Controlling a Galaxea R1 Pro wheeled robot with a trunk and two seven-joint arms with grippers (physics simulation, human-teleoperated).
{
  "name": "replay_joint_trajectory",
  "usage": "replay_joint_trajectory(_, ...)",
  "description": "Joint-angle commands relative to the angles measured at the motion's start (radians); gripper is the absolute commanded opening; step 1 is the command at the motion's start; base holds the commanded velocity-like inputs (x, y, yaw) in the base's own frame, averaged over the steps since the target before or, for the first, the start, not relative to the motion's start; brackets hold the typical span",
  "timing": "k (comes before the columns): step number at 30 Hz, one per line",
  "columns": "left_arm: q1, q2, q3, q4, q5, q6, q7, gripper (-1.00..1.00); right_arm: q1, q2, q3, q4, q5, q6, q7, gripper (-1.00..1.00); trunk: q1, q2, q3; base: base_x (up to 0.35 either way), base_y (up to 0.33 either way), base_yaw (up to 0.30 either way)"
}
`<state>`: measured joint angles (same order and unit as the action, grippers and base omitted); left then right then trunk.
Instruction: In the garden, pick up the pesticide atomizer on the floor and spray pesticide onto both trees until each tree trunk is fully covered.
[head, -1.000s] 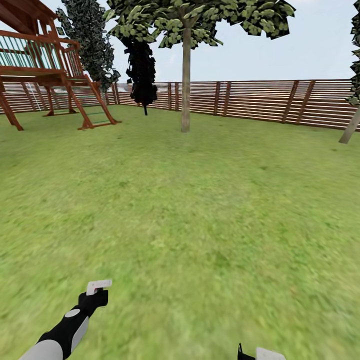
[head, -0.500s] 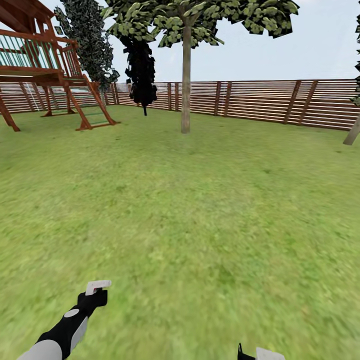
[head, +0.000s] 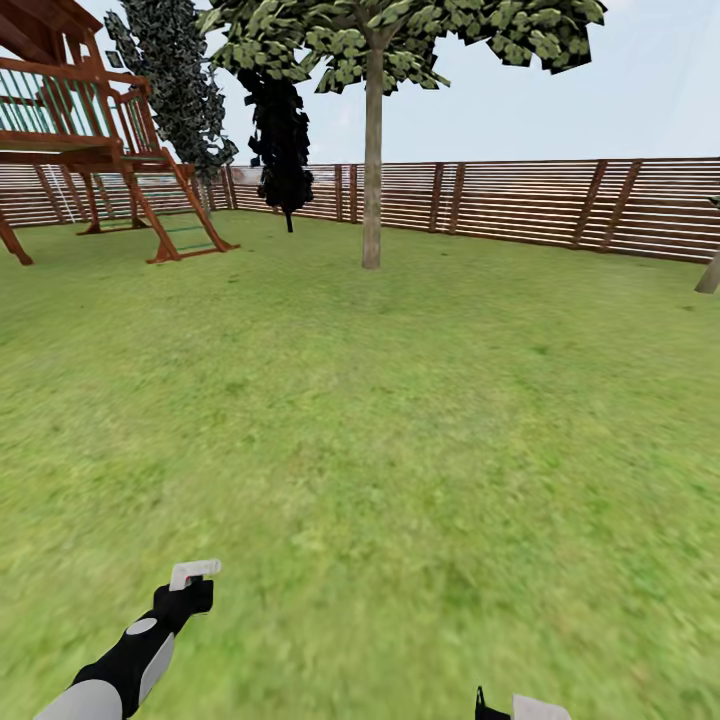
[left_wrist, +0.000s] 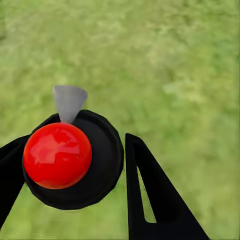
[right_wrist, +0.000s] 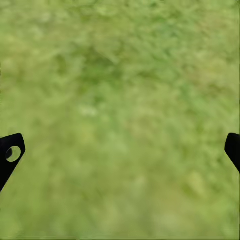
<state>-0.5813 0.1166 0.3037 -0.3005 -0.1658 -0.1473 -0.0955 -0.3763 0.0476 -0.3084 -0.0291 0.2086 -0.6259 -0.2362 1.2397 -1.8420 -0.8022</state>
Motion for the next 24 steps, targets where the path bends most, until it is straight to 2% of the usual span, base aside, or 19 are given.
replay_joint_trajectory(1,0.0,0.0,0.0,0.0,0.0,0.0,0.0,-1.0,0.0,0.0,0.0,0.0,0.0,0.0,0.0,1.0,0.0,0.0,0.0,0.34,0.0,0.0)
replay_joint_trajectory(24,0.0,0.0,0.0,-0.002,0.001,-0.001,-0.001,-1.0,0.0,0.0,0.0,0.0,0.0,0.0,0.0,1.0,0.0,0.0,0.0,0.34,0.0,0.0)
